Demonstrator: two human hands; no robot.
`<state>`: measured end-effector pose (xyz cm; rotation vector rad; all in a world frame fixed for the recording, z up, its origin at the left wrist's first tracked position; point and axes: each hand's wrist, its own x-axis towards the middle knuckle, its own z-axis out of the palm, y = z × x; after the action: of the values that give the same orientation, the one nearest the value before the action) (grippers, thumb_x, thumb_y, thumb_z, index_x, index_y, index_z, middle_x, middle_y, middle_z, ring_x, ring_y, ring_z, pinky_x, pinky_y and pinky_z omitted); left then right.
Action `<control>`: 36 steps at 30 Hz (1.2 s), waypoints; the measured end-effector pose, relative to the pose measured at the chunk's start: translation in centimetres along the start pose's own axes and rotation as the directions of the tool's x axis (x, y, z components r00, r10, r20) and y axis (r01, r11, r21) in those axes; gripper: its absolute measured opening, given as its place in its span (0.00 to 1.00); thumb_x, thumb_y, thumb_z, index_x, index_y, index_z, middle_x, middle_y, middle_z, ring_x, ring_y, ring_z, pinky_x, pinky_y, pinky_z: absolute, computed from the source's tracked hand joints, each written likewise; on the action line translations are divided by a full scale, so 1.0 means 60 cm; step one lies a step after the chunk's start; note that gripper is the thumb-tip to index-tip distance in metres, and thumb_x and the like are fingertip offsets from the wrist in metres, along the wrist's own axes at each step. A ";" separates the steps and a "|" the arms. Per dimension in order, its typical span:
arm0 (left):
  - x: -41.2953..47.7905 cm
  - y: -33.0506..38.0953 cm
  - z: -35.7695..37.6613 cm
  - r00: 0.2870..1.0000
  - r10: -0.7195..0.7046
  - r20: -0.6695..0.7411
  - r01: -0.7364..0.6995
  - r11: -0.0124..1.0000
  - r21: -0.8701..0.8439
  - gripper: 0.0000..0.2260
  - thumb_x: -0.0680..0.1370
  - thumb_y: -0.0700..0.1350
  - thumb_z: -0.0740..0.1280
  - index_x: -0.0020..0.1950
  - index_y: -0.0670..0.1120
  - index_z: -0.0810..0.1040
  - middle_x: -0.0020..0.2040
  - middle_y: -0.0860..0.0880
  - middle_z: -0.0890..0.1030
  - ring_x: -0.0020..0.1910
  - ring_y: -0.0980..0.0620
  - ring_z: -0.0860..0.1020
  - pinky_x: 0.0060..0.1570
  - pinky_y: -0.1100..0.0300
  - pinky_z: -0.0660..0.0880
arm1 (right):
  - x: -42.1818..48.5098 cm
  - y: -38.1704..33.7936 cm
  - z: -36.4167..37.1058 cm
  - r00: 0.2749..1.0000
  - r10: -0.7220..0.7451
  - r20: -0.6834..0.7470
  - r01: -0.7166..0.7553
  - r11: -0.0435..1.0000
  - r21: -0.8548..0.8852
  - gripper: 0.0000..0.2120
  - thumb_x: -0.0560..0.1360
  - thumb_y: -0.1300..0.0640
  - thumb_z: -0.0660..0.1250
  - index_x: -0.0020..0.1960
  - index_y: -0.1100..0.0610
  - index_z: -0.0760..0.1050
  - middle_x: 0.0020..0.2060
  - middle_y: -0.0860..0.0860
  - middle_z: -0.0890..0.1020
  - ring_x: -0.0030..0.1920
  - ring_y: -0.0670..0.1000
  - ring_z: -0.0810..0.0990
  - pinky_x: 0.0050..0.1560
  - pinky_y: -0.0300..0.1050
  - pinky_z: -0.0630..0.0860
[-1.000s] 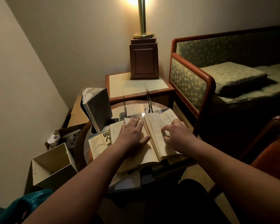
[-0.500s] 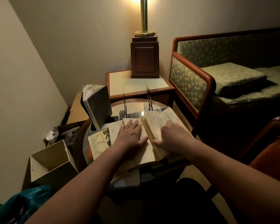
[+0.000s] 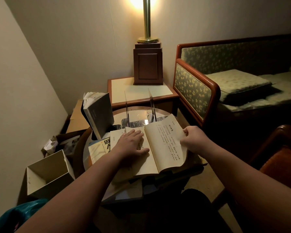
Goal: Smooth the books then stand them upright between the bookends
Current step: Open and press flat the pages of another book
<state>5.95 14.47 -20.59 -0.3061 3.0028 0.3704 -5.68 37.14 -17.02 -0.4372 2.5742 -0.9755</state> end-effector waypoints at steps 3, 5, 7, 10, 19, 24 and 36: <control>-0.001 0.011 -0.001 0.998 -0.051 -0.023 0.049 0.996 -0.077 0.40 0.77 0.63 0.66 0.81 0.52 0.51 0.81 0.50 0.57 0.80 0.47 0.52 0.76 0.45 0.47 | -0.004 0.017 0.003 0.999 -0.036 -0.036 0.034 0.998 -0.051 0.16 0.74 0.61 0.72 0.59 0.53 0.73 0.48 0.47 0.77 0.46 0.48 0.78 0.35 0.38 0.79; -0.001 0.018 -0.002 0.997 -0.069 -0.025 0.067 0.995 -0.068 0.39 0.77 0.64 0.65 0.81 0.55 0.48 0.81 0.50 0.57 0.80 0.46 0.52 0.76 0.41 0.46 | -0.008 0.031 0.009 0.991 -0.098 -0.090 0.088 0.990 -0.109 0.19 0.74 0.57 0.73 0.62 0.52 0.72 0.51 0.47 0.75 0.48 0.48 0.77 0.33 0.35 0.76; -0.002 0.021 -0.002 0.997 -0.079 -0.006 0.079 0.996 -0.033 0.37 0.78 0.66 0.61 0.81 0.58 0.46 0.81 0.53 0.55 0.80 0.46 0.50 0.74 0.35 0.42 | -0.012 0.045 0.018 0.983 -0.134 -0.124 0.114 0.981 -0.159 0.22 0.74 0.54 0.72 0.65 0.52 0.70 0.57 0.48 0.73 0.50 0.48 0.76 0.33 0.33 0.73; -0.002 0.024 -0.006 0.994 -0.087 0.073 0.083 0.995 0.051 0.34 0.77 0.70 0.53 0.80 0.63 0.45 0.82 0.53 0.51 0.80 0.45 0.45 0.71 0.30 0.38 | -0.018 0.058 0.029 0.964 -0.211 -0.162 0.162 0.950 -0.268 0.23 0.76 0.51 0.69 0.69 0.50 0.68 0.64 0.50 0.70 0.59 0.51 0.73 0.45 0.38 0.75; 0.012 0.075 -0.014 0.993 -0.057 0.108 0.041 0.988 0.147 0.42 0.68 0.79 0.56 0.79 0.64 0.51 0.82 0.52 0.44 0.79 0.40 0.39 0.64 0.24 0.30 | -0.040 0.051 0.032 0.856 -0.501 0.131 0.480 0.672 -0.565 0.25 0.77 0.57 0.66 0.73 0.49 0.67 0.74 0.50 0.67 0.74 0.55 0.64 0.71 0.57 0.64; 0.017 0.086 -0.018 0.991 0.029 0.132 -0.056 0.977 0.206 0.44 0.71 0.76 0.57 0.80 0.53 0.55 0.82 0.50 0.50 0.80 0.46 0.45 0.67 0.28 0.33 | -0.040 0.061 0.034 0.838 -0.515 0.180 0.510 0.625 -0.591 0.26 0.78 0.56 0.66 0.75 0.51 0.65 0.77 0.52 0.63 0.77 0.55 0.60 0.77 0.60 0.54; 0.018 0.078 -0.004 0.970 0.043 0.240 -0.058 0.997 0.055 0.58 0.62 0.80 0.63 0.82 0.51 0.45 0.82 0.49 0.42 0.80 0.47 0.42 0.71 0.40 0.31 | -0.021 0.038 0.044 0.867 -0.308 0.393 0.484 0.712 -0.509 0.41 0.75 0.29 0.38 0.81 0.52 0.44 0.80 0.50 0.45 0.79 0.51 0.43 0.75 0.47 0.40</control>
<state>3.88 18.68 -19.41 -0.1658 2.7827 0.2944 -3.79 37.78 -20.17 -1.2564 2.5063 -0.1368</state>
